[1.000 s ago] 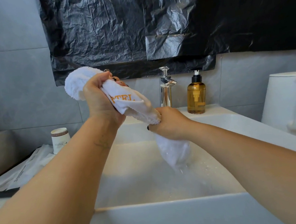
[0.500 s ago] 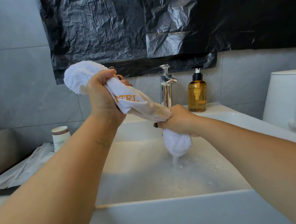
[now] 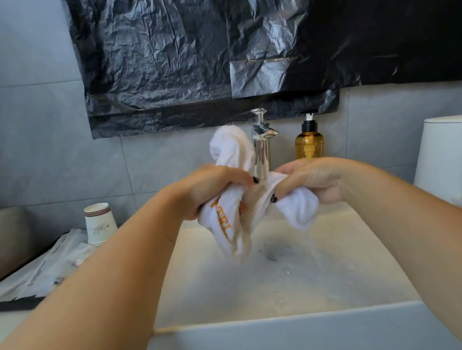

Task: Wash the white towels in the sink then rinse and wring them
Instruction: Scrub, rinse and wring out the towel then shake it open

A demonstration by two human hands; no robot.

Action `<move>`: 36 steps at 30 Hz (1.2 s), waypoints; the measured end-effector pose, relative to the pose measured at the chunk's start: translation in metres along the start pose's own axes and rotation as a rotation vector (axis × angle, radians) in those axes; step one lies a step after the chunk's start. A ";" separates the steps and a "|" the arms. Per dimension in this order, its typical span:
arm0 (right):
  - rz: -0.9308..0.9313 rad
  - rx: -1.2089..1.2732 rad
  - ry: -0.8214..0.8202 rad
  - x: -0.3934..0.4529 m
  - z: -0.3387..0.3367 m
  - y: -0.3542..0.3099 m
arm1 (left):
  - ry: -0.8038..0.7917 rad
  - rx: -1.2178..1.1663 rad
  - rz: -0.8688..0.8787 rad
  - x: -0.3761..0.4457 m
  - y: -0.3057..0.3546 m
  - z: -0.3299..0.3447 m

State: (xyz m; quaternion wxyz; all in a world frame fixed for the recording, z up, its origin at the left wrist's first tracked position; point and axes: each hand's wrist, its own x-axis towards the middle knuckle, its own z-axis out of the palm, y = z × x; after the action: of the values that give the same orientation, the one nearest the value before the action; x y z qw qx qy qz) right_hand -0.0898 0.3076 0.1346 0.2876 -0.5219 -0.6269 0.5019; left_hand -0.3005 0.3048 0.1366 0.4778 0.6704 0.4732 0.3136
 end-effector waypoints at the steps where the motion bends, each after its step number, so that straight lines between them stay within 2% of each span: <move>1: -0.046 0.055 -0.002 0.001 -0.002 0.001 | -0.012 0.051 0.003 0.001 -0.002 0.003; 3: -0.118 0.143 -0.011 0.001 -0.003 0.002 | -0.050 0.103 0.024 0.003 -0.004 0.007; 6: -0.223 0.270 0.016 0.004 -0.001 0.004 | -0.085 0.058 0.048 0.003 -0.008 0.009; 11: -0.451 0.661 0.162 0.011 0.023 -0.004 | -0.154 -0.273 0.006 0.001 -0.006 0.013; 15: -0.507 0.817 0.294 0.014 0.051 -0.005 | -0.127 -0.358 0.022 -0.001 -0.006 0.024; 17: -0.500 0.882 0.283 0.012 0.055 -0.004 | -0.144 -0.359 0.028 -0.002 -0.007 0.032; 20: -0.444 0.833 0.258 0.009 0.046 -0.002 | -0.124 -0.317 0.032 0.000 -0.008 0.036; 23: -0.434 0.831 0.134 0.009 0.045 -0.003 | -0.092 -0.276 0.060 0.005 -0.009 0.033; 28: -0.425 0.944 0.000 0.009 0.043 -0.006 | 0.078 -0.219 0.035 0.010 -0.012 0.023; 30: -0.336 0.799 0.081 0.014 0.050 -0.005 | 0.170 -0.143 0.038 0.015 -0.015 0.023; 32: -0.224 0.650 0.308 0.029 0.061 0.001 | 0.180 -0.008 0.046 0.017 -0.018 0.028; 34: -0.151 0.724 0.519 0.040 0.069 0.011 | 0.127 0.101 0.034 0.016 -0.020 0.037; 36: -0.104 0.786 0.600 0.044 0.064 0.018 | 0.072 0.157 0.004 0.015 -0.019 0.047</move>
State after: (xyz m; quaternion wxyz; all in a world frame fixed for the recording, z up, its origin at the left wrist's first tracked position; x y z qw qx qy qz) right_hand -0.1531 0.3270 0.0898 0.6553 -0.4632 -0.3050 0.5129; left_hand -0.2604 0.3043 0.1015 0.4060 0.6949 0.5119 0.3004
